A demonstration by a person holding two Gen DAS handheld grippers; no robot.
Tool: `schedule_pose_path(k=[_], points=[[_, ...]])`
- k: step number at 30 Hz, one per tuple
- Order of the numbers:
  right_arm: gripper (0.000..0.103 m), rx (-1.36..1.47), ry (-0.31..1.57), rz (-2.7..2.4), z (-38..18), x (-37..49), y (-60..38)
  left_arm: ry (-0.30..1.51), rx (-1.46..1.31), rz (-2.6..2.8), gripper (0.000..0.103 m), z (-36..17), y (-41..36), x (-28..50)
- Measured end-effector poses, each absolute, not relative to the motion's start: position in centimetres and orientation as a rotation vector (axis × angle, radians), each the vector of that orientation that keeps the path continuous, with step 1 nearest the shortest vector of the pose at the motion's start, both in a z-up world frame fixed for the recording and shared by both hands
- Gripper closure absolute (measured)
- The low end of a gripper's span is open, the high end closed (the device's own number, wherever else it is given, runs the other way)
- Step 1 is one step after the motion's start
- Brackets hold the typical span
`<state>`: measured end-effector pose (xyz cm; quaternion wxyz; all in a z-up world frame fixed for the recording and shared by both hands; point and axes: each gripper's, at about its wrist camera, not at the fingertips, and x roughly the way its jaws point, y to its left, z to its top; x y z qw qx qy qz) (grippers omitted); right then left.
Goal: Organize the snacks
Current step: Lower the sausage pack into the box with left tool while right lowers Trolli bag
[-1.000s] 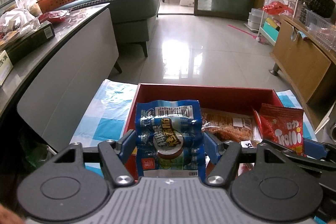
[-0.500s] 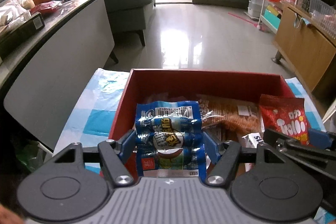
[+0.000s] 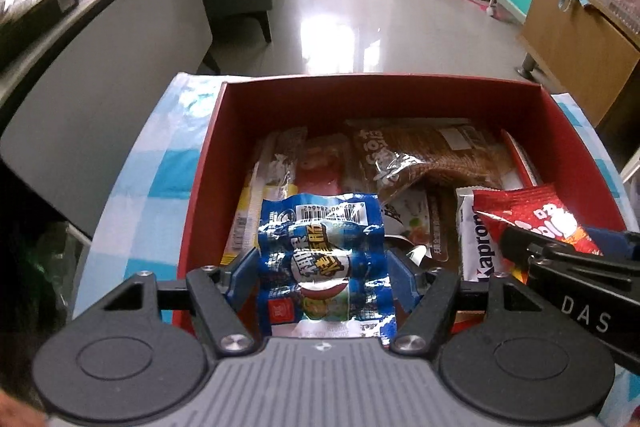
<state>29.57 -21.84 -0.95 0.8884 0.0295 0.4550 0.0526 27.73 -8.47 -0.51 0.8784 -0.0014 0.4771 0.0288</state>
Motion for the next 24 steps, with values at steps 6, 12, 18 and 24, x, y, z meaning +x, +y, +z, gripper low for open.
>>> schedule_pose_path(k=[6,12,18,24], points=[[0.039,0.053,0.971,0.117,-0.8,28.8,-21.8,1.008,0.002,0.055,0.041,-0.4,-8.6,27.6],[0.038,0.042,0.966,0.112,-0.8,29.0,-21.6,1.018,-0.023,0.054,0.041,-0.2,-8.1,28.1],[0.032,0.036,0.948,0.088,-0.8,29.2,-21.6,1.012,-0.027,0.054,0.041,-0.2,-7.8,28.2],[0.030,0.033,0.923,0.082,-0.2,29.0,-21.7,0.986,-0.029,0.055,0.041,0.6,-8.0,27.7]])
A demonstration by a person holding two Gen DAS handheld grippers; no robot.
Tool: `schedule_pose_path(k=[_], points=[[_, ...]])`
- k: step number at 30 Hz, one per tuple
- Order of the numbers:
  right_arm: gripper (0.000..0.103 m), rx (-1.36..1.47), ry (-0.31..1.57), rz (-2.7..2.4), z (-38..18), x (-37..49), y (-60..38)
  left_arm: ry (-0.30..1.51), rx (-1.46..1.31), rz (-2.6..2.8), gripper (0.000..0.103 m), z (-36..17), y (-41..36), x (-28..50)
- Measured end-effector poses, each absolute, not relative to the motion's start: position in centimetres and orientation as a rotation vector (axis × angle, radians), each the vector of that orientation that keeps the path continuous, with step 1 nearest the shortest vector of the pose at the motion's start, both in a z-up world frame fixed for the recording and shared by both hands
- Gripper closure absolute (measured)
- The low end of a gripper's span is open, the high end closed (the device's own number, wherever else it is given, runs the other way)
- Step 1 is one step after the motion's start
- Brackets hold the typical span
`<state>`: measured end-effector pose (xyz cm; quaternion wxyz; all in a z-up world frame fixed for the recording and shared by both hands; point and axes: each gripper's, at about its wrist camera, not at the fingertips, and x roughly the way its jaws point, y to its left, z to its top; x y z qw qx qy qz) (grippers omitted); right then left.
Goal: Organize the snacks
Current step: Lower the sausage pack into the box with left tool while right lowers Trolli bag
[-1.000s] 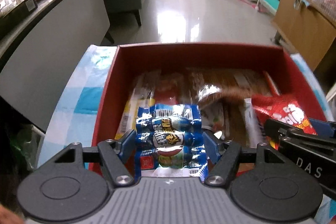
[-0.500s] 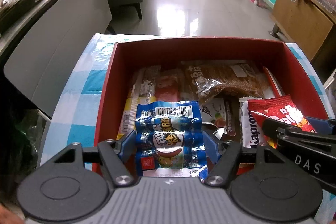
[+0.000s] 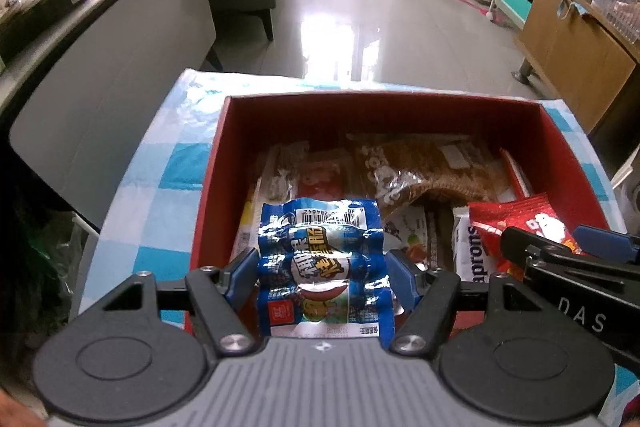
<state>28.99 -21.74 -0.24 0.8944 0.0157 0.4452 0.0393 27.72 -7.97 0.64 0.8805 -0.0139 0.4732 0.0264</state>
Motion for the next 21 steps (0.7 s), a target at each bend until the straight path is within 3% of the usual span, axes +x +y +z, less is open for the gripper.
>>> schedule_pose_path(k=[21], points=[[0.025,0.025,0.883,0.075,1.1,28.2,-21.9,0.917,-0.002,0.084,0.040,2.4,-8.0,26.4]])
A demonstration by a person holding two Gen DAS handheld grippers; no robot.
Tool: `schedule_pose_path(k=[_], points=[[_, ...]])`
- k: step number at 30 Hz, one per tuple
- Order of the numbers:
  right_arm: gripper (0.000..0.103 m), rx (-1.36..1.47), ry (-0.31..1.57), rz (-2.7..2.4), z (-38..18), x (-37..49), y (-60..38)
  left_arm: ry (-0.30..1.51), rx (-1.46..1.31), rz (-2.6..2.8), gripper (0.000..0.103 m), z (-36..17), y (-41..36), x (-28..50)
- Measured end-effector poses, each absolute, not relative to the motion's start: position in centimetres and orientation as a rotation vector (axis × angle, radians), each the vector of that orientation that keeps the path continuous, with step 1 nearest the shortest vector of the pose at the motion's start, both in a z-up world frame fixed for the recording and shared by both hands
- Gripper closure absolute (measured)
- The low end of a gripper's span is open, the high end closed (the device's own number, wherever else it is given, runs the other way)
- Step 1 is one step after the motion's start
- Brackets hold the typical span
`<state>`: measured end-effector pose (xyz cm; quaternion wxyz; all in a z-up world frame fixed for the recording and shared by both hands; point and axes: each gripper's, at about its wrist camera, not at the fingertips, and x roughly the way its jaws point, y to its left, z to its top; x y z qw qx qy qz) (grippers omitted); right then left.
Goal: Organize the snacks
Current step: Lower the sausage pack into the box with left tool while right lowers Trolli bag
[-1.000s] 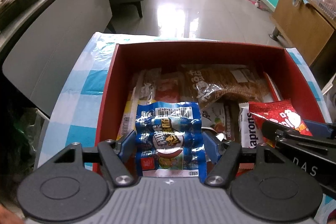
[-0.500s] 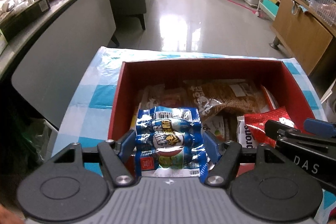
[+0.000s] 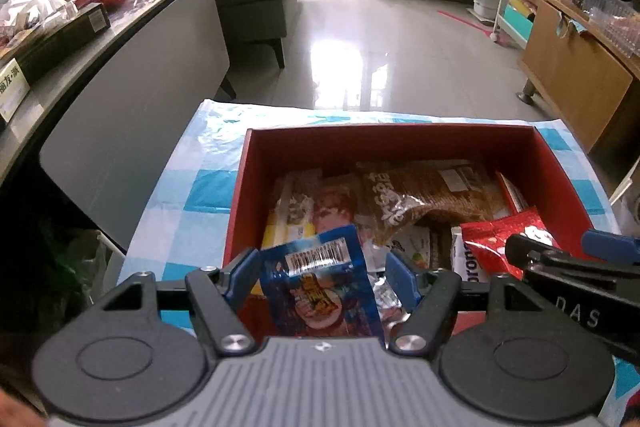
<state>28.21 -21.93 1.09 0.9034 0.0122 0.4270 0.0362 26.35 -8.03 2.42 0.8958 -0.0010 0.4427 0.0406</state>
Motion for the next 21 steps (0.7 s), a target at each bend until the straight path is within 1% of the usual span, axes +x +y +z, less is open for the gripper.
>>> schedule_pose_path(k=[13,21], points=[[0.023,0.043,0.861,0.070,2.3,25.5,-23.3,0.880,-0.007,0.079,0.039,3.7,-8.8,23.5],[0.023,0.050,0.857,0.075,2.7,23.1,-23.5,0.891,-0.016,0.080,0.039,3.7,-8.7,21.8]])
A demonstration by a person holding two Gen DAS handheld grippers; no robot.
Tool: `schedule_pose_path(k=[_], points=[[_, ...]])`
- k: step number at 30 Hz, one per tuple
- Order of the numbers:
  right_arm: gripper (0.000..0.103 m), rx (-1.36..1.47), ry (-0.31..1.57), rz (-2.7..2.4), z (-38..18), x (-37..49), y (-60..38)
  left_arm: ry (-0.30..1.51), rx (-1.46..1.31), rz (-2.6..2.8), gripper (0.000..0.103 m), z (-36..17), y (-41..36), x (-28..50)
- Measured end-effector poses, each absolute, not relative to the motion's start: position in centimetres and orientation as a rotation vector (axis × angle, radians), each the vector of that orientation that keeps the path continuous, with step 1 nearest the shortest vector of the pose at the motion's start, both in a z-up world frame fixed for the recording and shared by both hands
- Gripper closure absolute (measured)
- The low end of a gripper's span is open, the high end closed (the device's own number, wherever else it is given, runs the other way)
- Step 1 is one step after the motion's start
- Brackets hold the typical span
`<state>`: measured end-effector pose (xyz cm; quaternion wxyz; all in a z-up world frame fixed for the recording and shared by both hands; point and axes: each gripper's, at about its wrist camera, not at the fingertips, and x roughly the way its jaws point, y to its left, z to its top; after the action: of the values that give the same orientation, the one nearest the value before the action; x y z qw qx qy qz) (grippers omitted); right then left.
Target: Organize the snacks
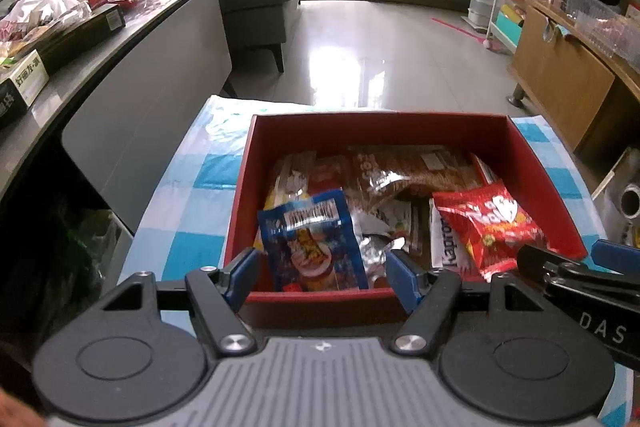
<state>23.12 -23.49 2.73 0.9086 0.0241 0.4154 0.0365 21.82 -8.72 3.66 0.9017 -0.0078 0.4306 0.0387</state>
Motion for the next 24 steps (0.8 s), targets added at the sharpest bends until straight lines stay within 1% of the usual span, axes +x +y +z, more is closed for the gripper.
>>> schedule_pose_path(k=[24], points=[[0.019,0.061,0.861,0.061,2.7,17.2,-23.6,0.898,-0.016,0.067,0.039,3.3,-8.7,15.6]])
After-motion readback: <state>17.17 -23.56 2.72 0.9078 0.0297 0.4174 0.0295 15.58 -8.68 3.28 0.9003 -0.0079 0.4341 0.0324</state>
